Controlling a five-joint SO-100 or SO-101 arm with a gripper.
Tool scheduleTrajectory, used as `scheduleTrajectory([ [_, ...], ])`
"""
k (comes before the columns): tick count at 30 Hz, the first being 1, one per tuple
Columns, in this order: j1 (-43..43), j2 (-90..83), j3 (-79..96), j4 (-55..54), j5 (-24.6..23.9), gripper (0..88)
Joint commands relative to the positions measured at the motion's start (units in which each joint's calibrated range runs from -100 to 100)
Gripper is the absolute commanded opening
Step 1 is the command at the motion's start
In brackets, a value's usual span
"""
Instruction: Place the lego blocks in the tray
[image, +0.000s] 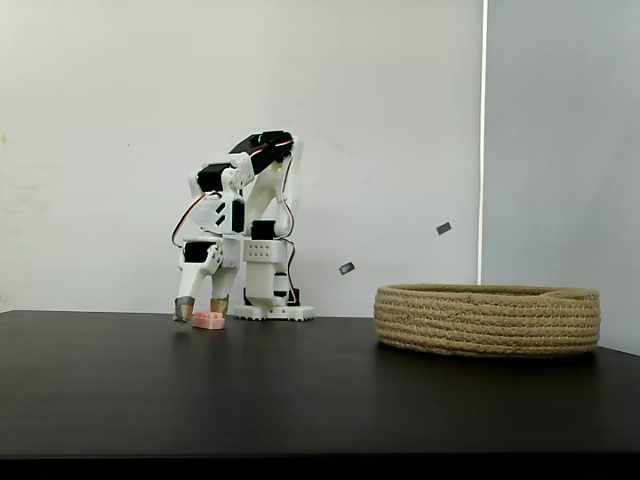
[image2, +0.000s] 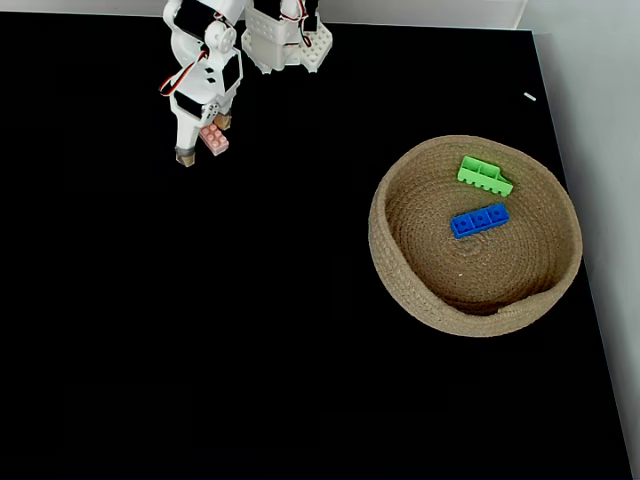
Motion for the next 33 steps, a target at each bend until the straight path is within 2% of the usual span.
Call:
scheduleTrajectory([
  [1, 0.9, -0.4, 0.7, -2.2, 0.3, 23.1],
  [3, 0.8, -0.4, 1.3, -3.7, 1.0, 12.6],
  [4, 0.6, -0.4, 1.5, -4.9, 1.0, 4.4],
  [5, 0.3, -0.4, 1.6, -5.4, 0.9, 0.7],
  [7, -0.8, -0.4, 1.7, -5.7, 0.9, 0.3],
  [10, -4.0, -0.4, -0.3, -3.7, -1.5, 0.2],
  [13, -8.7, -0.7, -8.0, 10.2, -2.4, 0.1],
  [16, -17.8, -2.6, -17.9, 24.3, -6.9, 0.2],
  [19, -28.7, -5.6, -25.1, 28.1, -13.2, 0.4],
  [21, -35.6, -7.5, -27.8, 25.2, -17.2, 0.8],
  [23, -41.4, -9.7, -28.4, 18.0, -20.2, 0.8],
  [28, -52.3, -11.5, -28.9, -0.2, -24.0, 0.5],
  [33, -60.1, -8.3, -29.2, -12.7, -21.8, 3.7],
])
